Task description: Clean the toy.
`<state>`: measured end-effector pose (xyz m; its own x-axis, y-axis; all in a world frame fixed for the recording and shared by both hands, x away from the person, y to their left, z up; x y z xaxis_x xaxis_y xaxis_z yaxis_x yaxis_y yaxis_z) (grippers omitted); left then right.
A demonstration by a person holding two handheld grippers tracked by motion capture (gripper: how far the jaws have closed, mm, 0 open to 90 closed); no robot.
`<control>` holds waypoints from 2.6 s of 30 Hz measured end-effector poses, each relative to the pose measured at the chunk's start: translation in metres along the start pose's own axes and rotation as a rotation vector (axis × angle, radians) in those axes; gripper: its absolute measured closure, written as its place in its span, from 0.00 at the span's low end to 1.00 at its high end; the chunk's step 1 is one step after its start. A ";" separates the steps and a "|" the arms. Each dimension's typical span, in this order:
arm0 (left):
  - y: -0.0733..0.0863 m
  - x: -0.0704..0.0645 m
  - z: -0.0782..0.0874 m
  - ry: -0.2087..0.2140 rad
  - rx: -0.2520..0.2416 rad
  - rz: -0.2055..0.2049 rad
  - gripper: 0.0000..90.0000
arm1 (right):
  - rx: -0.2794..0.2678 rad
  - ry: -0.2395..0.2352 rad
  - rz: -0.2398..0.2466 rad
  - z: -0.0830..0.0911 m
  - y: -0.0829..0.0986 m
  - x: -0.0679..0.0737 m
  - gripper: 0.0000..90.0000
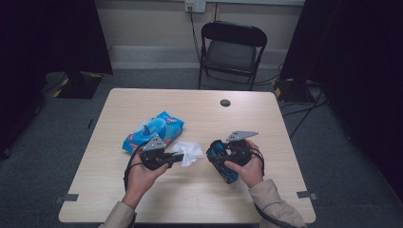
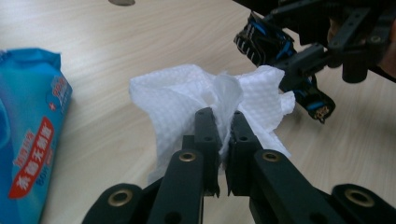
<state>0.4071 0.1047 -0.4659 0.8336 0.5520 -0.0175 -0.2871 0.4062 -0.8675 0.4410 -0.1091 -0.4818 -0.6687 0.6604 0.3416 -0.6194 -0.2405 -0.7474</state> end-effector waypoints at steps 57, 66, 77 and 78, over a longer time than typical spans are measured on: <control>-0.042 -0.023 -0.038 0.173 -0.003 -0.032 0.95 | -0.011 -0.027 -0.002 -0.002 -0.007 0.005 0.28; -0.043 -0.029 -0.036 0.179 -0.021 -0.047 0.95 | -0.020 -0.016 -0.027 0.002 -0.004 -0.003 0.28; -0.053 0.003 -0.028 0.080 -0.072 0.010 0.95 | -0.018 -0.036 -0.009 0.004 -0.003 0.003 0.28; -0.055 0.005 -0.028 0.072 -0.076 0.008 0.95 | -0.019 -0.038 -0.008 0.004 -0.003 0.004 0.28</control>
<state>0.4405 0.0645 -0.4320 0.8639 0.5003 -0.0576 -0.2592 0.3437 -0.9026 0.4380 -0.1088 -0.4759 -0.6793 0.6345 0.3688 -0.6168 -0.2212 -0.7554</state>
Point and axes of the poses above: each handheld gripper's, and its own axes: z roughly backward along the jaws, y roughly out of its underside, x roughly to its left, the point moved 6 cm from there along -z, roughly forward along the jaws, and after that the axes turned 12 degrees about -z, right-handed, at the moved point
